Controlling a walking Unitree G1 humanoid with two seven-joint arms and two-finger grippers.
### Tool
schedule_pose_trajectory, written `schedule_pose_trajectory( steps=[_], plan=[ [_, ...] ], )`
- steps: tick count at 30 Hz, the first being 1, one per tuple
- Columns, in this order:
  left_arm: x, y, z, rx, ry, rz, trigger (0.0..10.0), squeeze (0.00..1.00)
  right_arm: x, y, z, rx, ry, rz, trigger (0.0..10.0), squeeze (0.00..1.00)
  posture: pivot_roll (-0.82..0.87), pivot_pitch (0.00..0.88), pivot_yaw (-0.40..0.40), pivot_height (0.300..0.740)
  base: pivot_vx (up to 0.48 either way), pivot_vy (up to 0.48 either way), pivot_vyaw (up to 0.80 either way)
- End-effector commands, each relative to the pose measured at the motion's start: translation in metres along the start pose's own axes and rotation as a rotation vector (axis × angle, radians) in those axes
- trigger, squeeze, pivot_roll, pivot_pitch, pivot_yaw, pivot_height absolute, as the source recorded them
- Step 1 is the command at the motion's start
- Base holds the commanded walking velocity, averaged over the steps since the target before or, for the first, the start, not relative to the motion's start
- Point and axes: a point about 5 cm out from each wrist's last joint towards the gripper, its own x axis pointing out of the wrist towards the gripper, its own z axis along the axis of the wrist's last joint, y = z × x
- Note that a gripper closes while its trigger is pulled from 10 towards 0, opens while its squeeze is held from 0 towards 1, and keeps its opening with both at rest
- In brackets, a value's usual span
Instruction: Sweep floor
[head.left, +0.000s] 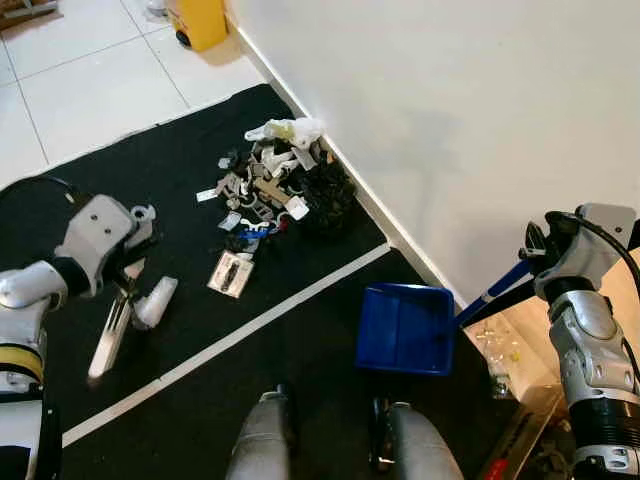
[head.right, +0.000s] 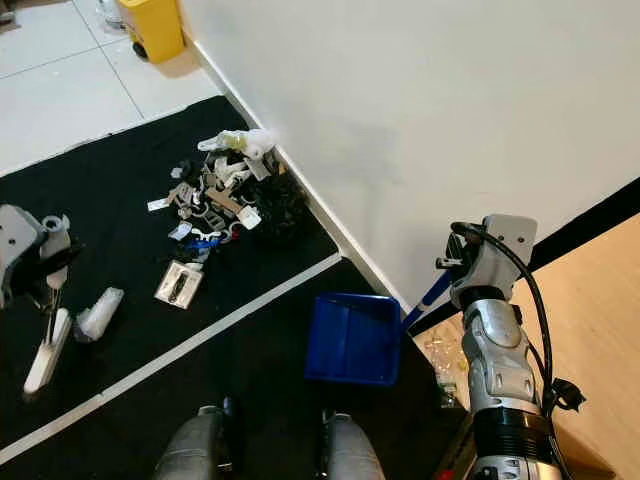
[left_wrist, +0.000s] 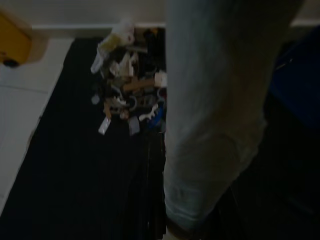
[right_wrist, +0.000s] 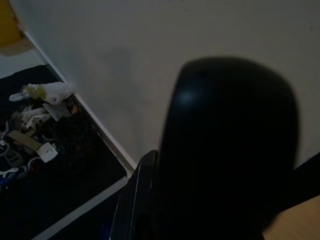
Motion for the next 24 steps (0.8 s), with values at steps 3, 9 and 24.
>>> schedule_pose_trajectory(
  steps=[3,9,24],
  plan=[
    [-0.010,0.000,-0.013,0.059,0.071,0.060,10.0,0.00,-0.003,-0.010,0.006,-0.018,-0.025,-0.026,10.0,0.00,-0.02,0.334,-0.036,0.740,0.000,0.000,0.00],
    [-0.011,-0.004,-0.022,0.069,0.106,0.145,10.0,0.00,-0.004,-0.011,0.007,-0.024,-0.026,-0.023,10.0,0.00,-0.03,0.341,-0.044,0.740,0.000,0.000,0.00],
    [0.009,-0.002,-0.011,-0.307,-0.110,0.426,10.0,0.02,-0.004,-0.014,0.016,-0.039,-0.042,-0.016,10.0,0.00,-0.08,0.346,-0.061,0.740,0.000,0.000,0.00]
  ],
)
